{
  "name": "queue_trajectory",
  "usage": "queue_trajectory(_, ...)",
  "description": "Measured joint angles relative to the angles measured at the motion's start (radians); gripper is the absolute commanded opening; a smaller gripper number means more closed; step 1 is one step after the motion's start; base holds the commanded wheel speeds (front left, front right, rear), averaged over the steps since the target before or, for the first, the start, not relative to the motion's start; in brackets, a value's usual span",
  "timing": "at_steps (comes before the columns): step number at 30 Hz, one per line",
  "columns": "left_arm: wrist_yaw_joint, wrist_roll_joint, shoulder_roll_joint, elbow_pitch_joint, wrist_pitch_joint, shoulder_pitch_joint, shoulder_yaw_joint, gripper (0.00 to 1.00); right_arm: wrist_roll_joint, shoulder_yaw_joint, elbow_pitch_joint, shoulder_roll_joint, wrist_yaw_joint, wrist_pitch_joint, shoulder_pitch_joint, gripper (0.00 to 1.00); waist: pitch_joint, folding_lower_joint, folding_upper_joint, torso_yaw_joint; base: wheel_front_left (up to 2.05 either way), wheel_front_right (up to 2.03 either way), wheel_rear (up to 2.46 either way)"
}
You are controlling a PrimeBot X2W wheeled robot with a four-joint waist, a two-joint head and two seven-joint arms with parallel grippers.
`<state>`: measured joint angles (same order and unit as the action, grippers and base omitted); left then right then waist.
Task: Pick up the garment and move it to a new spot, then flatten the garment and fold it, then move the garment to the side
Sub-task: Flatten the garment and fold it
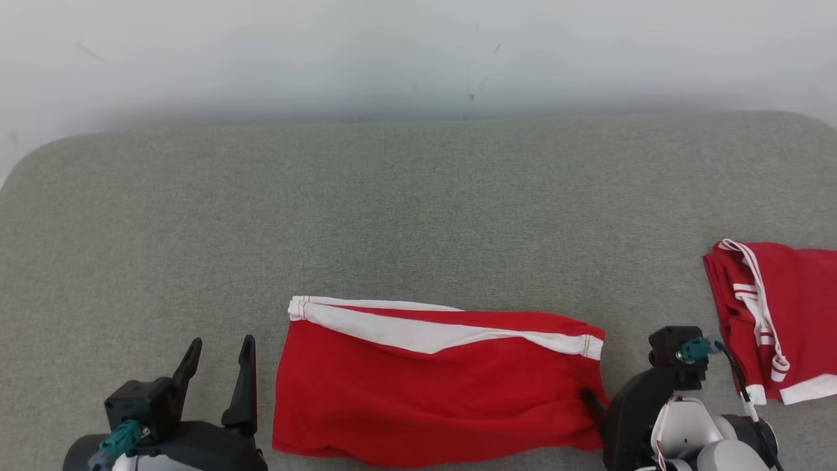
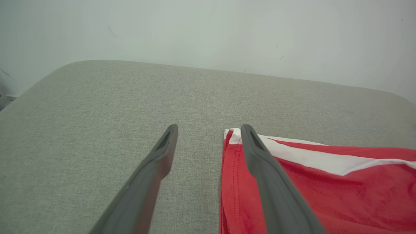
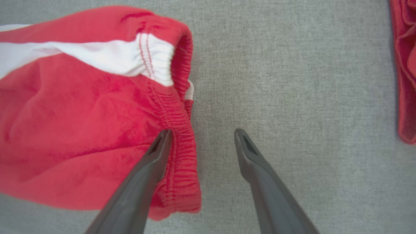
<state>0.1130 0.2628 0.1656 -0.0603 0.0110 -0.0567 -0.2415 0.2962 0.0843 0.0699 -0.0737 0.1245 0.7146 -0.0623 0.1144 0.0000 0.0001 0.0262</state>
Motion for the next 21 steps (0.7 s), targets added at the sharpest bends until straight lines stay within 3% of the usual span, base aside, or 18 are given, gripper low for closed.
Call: queue_trajectory(21,-0.009,0.0,-0.003,-0.012,0.007,-0.016,-0.017,1.0,-0.016,-0.002,0.066,0.018,0.0,0.061,-0.054,1.0,0.016,0.0,0.0,0.04,0.0,0.0,0.0)
